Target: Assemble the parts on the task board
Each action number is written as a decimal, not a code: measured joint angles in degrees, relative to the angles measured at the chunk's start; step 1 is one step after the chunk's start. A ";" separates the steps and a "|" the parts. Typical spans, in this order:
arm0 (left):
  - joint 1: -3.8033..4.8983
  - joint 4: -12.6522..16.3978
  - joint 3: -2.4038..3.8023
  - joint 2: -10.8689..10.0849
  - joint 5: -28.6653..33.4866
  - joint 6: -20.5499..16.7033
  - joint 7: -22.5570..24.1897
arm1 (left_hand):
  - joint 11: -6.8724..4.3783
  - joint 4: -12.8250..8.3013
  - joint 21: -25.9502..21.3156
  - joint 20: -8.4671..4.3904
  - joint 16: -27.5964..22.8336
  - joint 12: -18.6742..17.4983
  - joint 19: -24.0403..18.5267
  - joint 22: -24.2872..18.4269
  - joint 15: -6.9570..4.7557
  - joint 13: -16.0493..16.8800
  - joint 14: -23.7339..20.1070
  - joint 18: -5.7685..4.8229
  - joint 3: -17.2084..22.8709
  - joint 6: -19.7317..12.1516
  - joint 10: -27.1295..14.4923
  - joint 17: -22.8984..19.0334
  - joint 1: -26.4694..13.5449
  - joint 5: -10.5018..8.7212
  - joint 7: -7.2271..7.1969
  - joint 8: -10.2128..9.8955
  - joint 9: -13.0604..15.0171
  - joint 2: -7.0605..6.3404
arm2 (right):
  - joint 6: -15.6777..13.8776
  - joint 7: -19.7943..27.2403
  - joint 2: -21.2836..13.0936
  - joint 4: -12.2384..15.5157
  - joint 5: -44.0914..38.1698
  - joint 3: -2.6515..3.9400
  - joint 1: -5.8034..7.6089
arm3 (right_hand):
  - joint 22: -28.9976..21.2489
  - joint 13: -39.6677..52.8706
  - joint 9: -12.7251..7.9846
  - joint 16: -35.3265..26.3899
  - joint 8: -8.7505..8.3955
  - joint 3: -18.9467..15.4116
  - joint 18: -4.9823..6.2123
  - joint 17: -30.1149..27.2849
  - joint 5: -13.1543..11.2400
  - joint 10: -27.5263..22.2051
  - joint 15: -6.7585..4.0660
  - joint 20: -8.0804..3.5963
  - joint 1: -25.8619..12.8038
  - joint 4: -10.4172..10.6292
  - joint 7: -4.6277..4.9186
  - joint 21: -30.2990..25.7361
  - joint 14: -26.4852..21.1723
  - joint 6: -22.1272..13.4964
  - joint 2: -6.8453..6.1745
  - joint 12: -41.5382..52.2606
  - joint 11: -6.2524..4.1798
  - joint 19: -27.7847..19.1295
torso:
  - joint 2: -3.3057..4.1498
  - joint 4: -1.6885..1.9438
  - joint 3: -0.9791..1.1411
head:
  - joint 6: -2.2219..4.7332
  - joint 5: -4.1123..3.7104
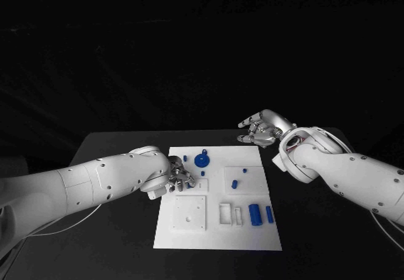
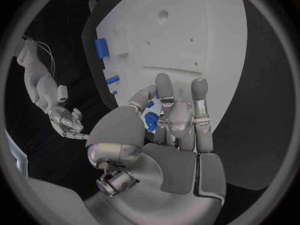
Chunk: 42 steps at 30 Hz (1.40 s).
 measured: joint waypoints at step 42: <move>0.15 -2.57 0.04 2.20 0.03 4.56 -1.19 | 0.19 1.91 -2.89 0.17 0.00 -0.01 0.99 2.74 0.12 -0.38 0.10 0.00 2.47 0.01 0.19 -0.36 0.28 -2.58 0.01 -0.03 12.10 -2.15 | 0.02 0.11 0.50 -0.77 0.14 0.00 -0.15 | -0.01 -0.05 0.00 0.00 0.00 0.87 0.00 0.00 0.87 0.02 0.00 0.00 -0.46 -0.55 0.00 0.00 0.00 -0.01 0.01 0.00 0.01 0.00 | -0.02 0.00 0.01 | -0.10 -0.12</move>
